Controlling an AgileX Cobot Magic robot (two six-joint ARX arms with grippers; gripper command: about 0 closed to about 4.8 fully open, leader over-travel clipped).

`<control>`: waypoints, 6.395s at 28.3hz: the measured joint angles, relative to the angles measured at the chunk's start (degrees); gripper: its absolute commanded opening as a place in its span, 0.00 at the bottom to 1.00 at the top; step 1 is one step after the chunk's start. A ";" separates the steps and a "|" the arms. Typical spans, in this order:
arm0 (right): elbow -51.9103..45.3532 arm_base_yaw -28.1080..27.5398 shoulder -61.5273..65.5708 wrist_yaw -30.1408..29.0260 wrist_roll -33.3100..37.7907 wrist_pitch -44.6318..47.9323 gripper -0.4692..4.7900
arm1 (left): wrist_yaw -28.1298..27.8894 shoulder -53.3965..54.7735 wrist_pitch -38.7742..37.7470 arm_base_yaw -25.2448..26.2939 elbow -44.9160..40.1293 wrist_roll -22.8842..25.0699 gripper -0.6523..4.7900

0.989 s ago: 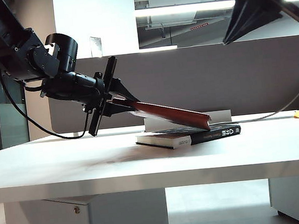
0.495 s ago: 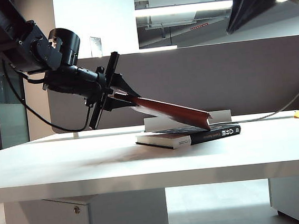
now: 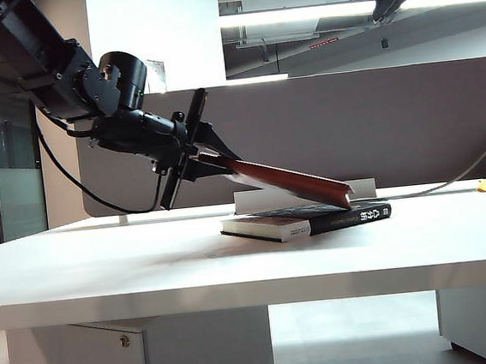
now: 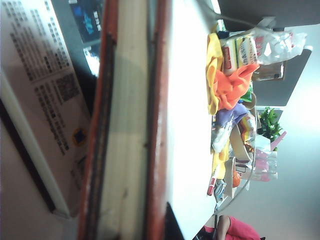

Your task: Pick up the red book and place it on top of the black book.

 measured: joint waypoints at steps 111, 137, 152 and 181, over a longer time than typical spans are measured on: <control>-0.02 3.37 24.52 -3.02 6.05 8.68 0.08 | 6.64 7.67 -8.68 0.22 12.76 10.32 0.34; 7.10 1.55 33.44 -0.35 6.67 8.04 0.08 | 9.11 7.72 -8.76 0.22 13.42 10.43 0.34; 7.58 -0.37 34.10 0.96 7.08 9.46 0.08 | 11.50 7.72 -8.74 0.17 13.49 10.43 0.34; 10.47 -1.99 37.44 -0.26 9.18 8.35 0.08 | 21.53 7.26 -9.79 0.20 13.57 10.14 0.51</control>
